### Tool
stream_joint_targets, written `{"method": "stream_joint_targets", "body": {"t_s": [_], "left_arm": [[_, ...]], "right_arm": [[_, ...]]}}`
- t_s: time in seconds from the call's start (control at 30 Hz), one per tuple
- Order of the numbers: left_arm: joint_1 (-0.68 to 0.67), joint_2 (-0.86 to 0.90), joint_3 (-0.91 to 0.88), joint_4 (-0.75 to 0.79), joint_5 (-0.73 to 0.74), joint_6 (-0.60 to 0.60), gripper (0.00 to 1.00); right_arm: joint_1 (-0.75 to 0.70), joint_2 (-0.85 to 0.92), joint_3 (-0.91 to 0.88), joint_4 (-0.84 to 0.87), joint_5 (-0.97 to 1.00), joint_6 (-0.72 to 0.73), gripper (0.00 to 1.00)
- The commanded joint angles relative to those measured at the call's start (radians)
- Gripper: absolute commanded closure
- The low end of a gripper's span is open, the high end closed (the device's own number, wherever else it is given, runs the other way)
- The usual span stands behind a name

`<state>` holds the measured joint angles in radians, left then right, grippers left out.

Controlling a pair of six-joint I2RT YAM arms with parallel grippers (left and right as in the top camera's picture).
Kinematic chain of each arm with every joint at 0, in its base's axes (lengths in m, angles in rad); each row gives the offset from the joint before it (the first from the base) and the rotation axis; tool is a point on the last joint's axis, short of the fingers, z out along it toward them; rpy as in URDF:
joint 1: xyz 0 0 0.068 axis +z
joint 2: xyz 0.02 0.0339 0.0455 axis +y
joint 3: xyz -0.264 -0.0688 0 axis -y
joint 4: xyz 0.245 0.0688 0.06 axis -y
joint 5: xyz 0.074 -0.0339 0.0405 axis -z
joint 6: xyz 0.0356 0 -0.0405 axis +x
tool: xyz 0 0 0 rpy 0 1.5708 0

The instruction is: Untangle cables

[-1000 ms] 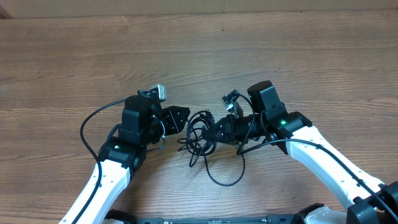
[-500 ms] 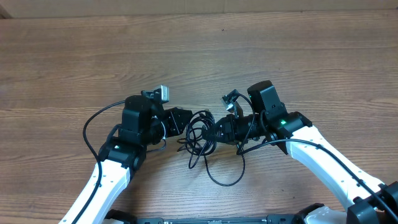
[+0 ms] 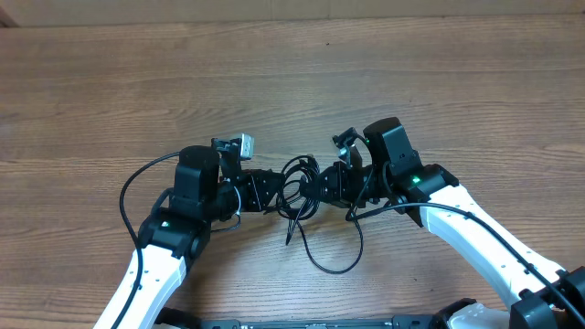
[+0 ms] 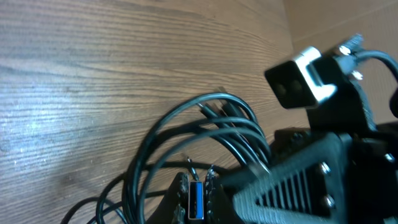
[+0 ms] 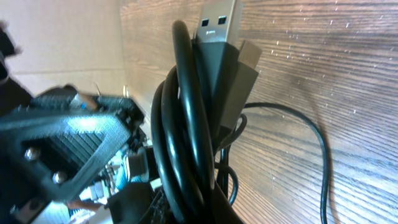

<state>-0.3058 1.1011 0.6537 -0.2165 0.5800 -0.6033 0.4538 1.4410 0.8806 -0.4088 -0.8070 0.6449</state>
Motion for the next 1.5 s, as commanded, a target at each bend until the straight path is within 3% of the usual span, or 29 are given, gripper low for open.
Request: {"method": "stream_joint_targets", "body": {"t_s": [0.0,0.37,0.63,0.83,1.0,1.13,1.4,1.47], "left_arm": [[-0.008,-0.022,0.019,-0.016,0.012,0.043,0.95],[-0.178,-0.020,0.018,-0.034,-0.291,0.016,0.96],[-0.227,0.033,0.018,-0.042,-0.351,0.013,0.92],[-0.219,0.048,0.018,-0.064,-0.372,0.034,0.64],[-0.191,0.041,0.019,-0.061,-0.369,0.032,0.30],[-0.159,0.007,0.019,-0.060,-0.369,0.031,0.18],[-0.101,-0.104,0.019,-0.060,-0.313,0.020,0.19],[-0.097,-0.130,0.019,-0.059,-0.313,0.016,0.38]], "right_arm": [[-0.001,-0.021,0.018,0.037,0.039,0.090,0.94],[-0.001,-0.021,0.018,0.090,-0.131,0.169,0.96],[-0.001,-0.021,0.018,0.093,-0.138,0.197,0.96],[-0.001,-0.021,0.018,0.093,-0.137,0.197,0.96],[-0.001,-0.021,0.018,0.093,-0.137,0.197,0.96],[-0.001,-0.021,0.018,0.093,-0.137,0.197,0.96],[-0.001,-0.021,0.018,0.093,-0.137,0.196,0.96],[-0.001,-0.021,0.018,0.093,-0.137,0.196,0.96]]}}
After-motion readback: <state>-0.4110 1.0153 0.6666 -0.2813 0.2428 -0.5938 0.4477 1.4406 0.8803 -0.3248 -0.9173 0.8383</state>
